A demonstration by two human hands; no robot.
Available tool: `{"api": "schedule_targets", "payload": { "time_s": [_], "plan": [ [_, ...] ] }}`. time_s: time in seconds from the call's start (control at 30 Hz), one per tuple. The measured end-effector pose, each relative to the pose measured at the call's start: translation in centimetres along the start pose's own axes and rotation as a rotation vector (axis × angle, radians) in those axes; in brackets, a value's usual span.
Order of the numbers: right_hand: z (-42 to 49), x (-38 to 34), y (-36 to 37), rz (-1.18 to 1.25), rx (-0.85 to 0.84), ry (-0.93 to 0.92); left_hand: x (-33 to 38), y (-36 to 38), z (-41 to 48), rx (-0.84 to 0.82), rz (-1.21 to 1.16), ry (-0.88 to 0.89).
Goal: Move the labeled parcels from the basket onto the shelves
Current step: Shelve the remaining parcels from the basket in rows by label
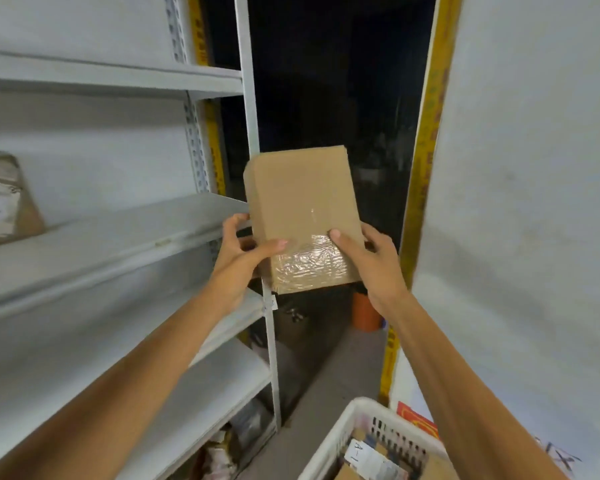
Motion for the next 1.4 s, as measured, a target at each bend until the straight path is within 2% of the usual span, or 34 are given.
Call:
{"api": "schedule_targets", "payload": {
  "time_s": [0.1,0.2,0.27,0.4,0.63,0.7,0.87,0.93,1.0,1.07,1.2,1.3,1.4],
  "plan": [
    [0.8,-0.6,4.2,-0.030,-0.027,-0.040,1.5,-3.9,0.2,0.136,0.005,-0.006],
    [0.6,-2.1,8.5,-0.208,0.001,-0.145,3.2,-7.5,-0.1,0.235,0.100,0.029],
    [-0.3,-3.0,12.2,-0.240,-0.065,-0.177,4.2,-9.8,-0.5,0.272,0.193,0.078],
    [-2.4,-3.2,18.5,-0.365,-0.252,-0.093,5.9,-14.2,-1.2,0.257,0.184,0.090],
    [-5.0,-4.1,27.3,-0.522,-0.398,-0.015,7.9,-22.1,-3.1,0.259,0.229,0.173],
    [-5.2,-4.4,29.3,-0.470,-0.409,-0.013,8.7,-24.3,-3.5,0.274,0.254,0.199],
    [-6.0,-5.0,33.2,-0.148,-0.417,0.005,10.5,-30.1,-4.2,0.323,0.265,0.224],
    [-6.6,-5.9,34.4,-0.058,-0.431,-0.005,10.1,-31.8,-4.5,0.273,0.255,0.138],
    [-7.3,-6.4,35.8,0.013,-0.459,0.012,7.8,-32.9,-4.8,0.172,0.250,-0.066],
    [-8.5,-6.2,37.2,0.065,-0.500,0.051,5.4,-33.8,-5.5,0.100,0.100,-0.201],
    [-10.6,-4.4,39.3,0.126,-0.553,0.147,4.4,-34.7,-6.5,0.022,-0.092,-0.210],
    [-11.9,-3.4,40.4,0.160,-0.578,0.213,4.5,-35.8,-7.3,0.009,-0.085,-0.214],
    [-12.6,-2.5,41.5,0.146,-0.612,0.237,4.6,-37.1,-7.7,0.070,-0.003,-0.221]
  ]
}}
Point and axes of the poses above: each hand's wrist, its own z-axis towards the middle knuckle, its own y-axis out of the palm, x = y × z, the point moved 9 cm from there along z, towards the middle knuckle, and after that the axes turned 6 degrees about x, right-handed, at the moved point
